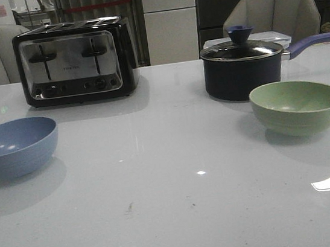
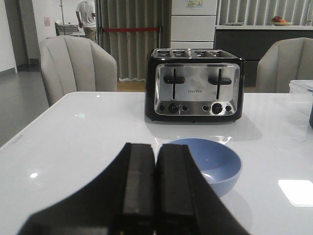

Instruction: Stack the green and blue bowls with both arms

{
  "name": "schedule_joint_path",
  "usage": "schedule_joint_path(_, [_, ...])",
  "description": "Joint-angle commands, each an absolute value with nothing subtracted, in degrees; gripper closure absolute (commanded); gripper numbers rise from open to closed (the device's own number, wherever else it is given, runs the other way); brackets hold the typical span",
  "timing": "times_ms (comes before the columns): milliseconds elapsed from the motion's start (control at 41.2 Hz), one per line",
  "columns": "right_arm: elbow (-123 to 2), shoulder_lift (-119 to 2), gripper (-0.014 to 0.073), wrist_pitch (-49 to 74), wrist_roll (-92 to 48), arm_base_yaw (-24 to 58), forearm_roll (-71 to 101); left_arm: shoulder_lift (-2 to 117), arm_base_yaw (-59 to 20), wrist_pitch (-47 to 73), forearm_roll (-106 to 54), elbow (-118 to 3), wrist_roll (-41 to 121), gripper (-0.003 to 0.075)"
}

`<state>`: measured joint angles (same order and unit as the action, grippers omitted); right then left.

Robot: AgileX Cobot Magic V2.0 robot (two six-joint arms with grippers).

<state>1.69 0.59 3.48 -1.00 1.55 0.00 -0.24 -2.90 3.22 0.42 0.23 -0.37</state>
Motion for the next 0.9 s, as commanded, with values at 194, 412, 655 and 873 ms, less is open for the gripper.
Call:
schedule_joint_path(194, [1.4, 1.71, 0.0536, -1.4, -0.91, 1.52, -0.83, -1.36, -2.89, -1.61, 0.31, 0.45, -0.59, 0.0627])
schedule_joint_path(412, [1.4, 1.71, 0.0536, -1.4, -0.91, 1.52, -0.83, -1.36, -2.89, -1.61, 0.31, 0.45, -0.59, 0.0627])
schedule_joint_path(655, [1.4, 1.71, 0.0536, -1.44, -0.91, 1.52, -0.83, -1.36, -2.89, -1.61, 2.84, 0.45, 0.66, 0.0627])
schedule_joint_path(873, [1.09, 1.71, 0.0536, -2.79, -0.91, 1.52, -0.88, -1.36, -2.89, -3.24, 2.73, 0.45, 0.66, 0.0627])
